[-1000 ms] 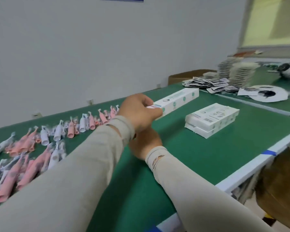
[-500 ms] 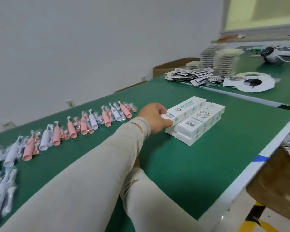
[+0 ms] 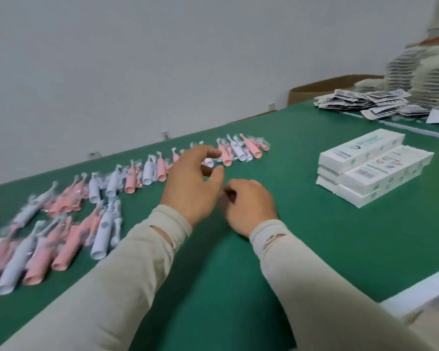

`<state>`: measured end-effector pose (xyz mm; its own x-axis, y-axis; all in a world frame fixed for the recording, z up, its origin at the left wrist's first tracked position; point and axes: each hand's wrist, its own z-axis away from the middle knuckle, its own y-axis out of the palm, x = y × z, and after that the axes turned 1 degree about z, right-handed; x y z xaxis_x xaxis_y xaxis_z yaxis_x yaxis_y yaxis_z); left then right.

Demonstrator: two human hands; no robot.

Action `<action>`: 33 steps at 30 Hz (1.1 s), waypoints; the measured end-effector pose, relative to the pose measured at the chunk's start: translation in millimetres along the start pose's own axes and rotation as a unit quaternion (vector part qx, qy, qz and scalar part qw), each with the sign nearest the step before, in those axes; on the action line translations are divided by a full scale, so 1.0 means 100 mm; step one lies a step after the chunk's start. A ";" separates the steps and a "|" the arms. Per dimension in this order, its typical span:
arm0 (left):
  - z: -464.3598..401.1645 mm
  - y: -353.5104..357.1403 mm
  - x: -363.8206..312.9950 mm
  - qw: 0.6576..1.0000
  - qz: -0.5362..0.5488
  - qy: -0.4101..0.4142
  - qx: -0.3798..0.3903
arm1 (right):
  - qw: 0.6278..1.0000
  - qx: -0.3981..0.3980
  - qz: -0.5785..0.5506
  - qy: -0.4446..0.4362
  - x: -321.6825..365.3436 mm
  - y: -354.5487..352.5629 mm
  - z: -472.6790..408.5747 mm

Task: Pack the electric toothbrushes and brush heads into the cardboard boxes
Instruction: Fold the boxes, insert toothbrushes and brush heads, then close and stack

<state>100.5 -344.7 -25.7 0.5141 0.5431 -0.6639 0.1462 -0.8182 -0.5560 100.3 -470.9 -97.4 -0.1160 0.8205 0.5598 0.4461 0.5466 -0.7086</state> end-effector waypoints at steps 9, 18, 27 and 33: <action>1.50 -1.57 1.09 0.980 -0.139 -0.140 -0.029 | 0.988 0.086 -0.005 -0.126 0.71 0.18 0.34; 2.04 -3.00 1.35 0.884 -0.379 -0.238 -0.138 | 0.961 0.111 -0.109 -0.229 2.19 0.97 0.84; 2.35 -3.35 1.66 0.767 -0.498 -0.405 0.007 | 0.961 0.087 -0.108 -0.240 1.98 0.99 0.89; 2.18 -3.22 1.74 0.756 -0.523 -0.393 -0.007 | 0.959 0.091 -0.136 -0.233 2.01 1.03 0.90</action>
<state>-41.4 54.7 -71.0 -0.5503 0.8340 0.0402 0.1368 0.1376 -0.9810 42.7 -234.1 -96.7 -0.6082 0.6067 0.5118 0.1869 0.7361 -0.6506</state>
